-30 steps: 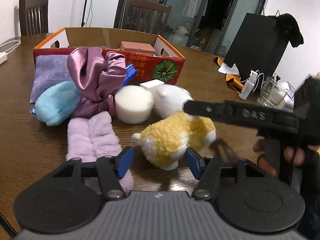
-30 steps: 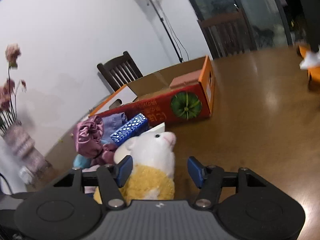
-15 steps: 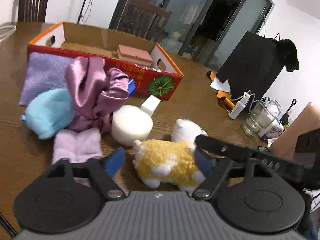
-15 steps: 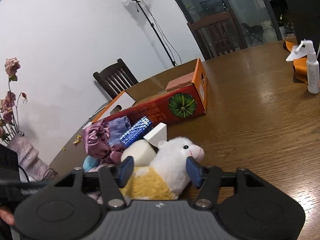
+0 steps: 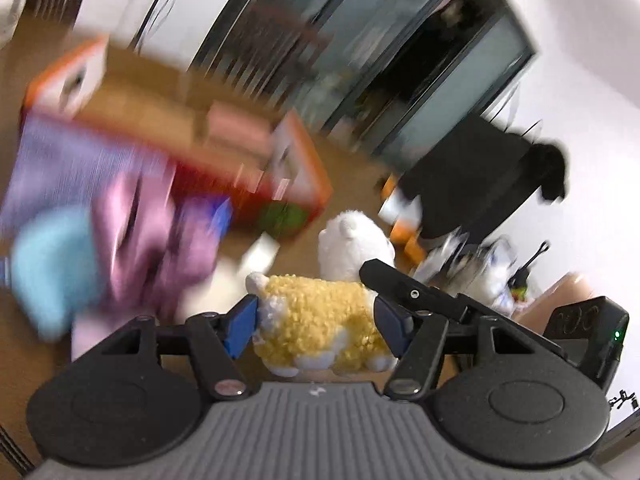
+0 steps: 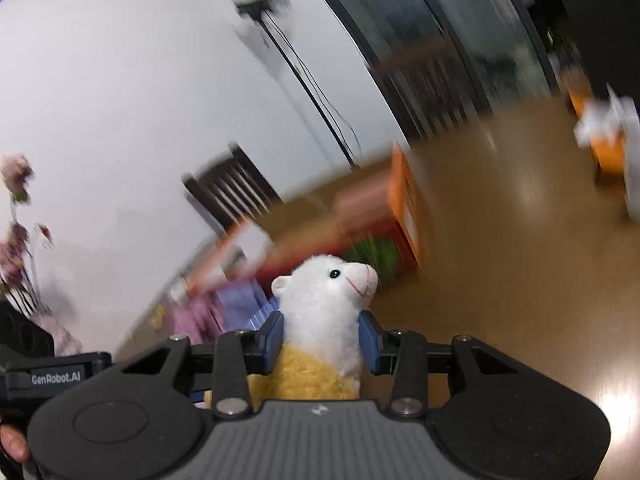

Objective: Organize soft objects
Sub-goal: 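Lift the plush alpaca into the box and release it from the right tool, then reach the right tool to the lilac fuzzy headband and grasp it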

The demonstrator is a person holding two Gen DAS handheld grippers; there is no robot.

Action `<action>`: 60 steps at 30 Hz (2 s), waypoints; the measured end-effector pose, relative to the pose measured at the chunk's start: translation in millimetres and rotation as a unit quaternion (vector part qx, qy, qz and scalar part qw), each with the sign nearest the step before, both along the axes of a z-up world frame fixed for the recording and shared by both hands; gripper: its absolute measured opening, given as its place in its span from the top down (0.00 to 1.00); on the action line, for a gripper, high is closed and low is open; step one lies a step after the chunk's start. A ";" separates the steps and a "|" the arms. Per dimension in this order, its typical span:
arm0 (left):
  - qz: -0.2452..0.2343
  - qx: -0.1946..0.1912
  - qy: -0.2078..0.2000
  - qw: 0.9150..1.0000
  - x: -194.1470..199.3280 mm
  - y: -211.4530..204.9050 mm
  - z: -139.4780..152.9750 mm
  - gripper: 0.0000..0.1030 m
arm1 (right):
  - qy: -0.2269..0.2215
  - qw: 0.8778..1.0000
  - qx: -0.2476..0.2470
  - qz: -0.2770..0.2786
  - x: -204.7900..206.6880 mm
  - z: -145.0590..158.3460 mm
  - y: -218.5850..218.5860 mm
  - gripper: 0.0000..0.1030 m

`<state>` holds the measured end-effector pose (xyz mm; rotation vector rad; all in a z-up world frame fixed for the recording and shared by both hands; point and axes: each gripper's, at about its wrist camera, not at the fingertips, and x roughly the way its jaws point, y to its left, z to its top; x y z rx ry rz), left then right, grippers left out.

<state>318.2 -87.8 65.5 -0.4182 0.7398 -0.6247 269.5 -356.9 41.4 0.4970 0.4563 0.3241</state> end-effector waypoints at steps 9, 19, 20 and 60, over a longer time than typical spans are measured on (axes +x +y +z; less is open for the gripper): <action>0.036 -0.004 0.013 0.999 134.4 -9.7 25.6 0.38 | -0.041 0.998 -0.040 -0.002 133.1 50.4 4.9 0.61; 0.020 0.030 0.090 0.995 205.6 -21.9 -22.3 0.37 | 0.031 0.995 -0.086 -0.033 204.3 11.2 21.2 0.59; 0.019 0.026 0.098 0.995 208.4 -22.2 -26.6 0.37 | 0.033 0.994 -0.099 -0.037 204.9 9.8 23.9 0.59; 0.131 0.133 -0.136 0.973 -100.0 141.1 23.3 0.02 | -0.121 0.974 -0.188 0.033 -69.2 39.7 88.9 0.22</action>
